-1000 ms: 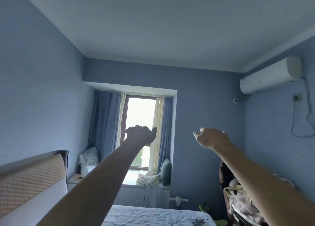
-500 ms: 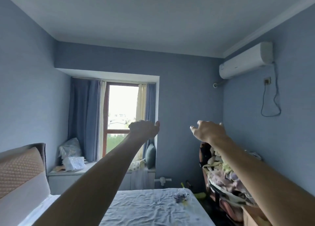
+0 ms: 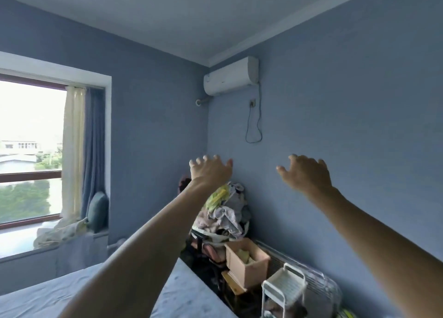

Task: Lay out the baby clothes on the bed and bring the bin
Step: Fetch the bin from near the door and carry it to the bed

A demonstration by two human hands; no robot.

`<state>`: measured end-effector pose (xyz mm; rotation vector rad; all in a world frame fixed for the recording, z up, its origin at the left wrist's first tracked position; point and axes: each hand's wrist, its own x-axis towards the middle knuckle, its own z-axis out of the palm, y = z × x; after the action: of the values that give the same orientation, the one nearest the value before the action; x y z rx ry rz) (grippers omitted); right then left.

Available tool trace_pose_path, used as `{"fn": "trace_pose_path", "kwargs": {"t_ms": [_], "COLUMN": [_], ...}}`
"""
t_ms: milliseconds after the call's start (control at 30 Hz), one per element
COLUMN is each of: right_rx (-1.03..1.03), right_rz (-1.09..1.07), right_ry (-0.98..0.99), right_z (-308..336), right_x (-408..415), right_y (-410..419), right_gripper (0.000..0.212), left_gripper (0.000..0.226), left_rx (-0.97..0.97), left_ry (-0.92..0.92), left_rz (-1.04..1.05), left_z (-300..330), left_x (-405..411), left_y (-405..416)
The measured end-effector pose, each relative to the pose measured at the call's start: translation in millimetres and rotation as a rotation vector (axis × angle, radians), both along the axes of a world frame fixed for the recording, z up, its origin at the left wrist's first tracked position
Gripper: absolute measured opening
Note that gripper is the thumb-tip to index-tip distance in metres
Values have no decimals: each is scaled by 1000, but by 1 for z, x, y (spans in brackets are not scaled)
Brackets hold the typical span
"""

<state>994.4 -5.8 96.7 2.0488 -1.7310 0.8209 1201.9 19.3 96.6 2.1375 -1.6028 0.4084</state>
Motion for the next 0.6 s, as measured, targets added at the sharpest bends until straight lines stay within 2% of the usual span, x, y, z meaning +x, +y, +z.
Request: {"fn": "trace_pose_path", "kwargs": {"t_ms": [200, 400, 500, 600], "right_rx": [82, 110, 75, 46], "right_rz": [-301, -539, -636, -707], "right_ry": [13, -35, 65, 91], "right_z": [-8, -19, -24, -23], "right_x": [-109, -236, -294, -356], "right_y": [25, 47, 53, 53], "right_gripper": [54, 49, 38, 39], "left_gripper": [68, 69, 69, 69], "left_rx": [68, 88, 103, 100], "left_ry": [83, 62, 43, 21], "left_rz": [-235, -454, -544, -633], "left_z": [-8, -14, -13, -12], "left_x": [-93, -216, -285, -361], "left_y": [-30, -50, -64, -83]}}
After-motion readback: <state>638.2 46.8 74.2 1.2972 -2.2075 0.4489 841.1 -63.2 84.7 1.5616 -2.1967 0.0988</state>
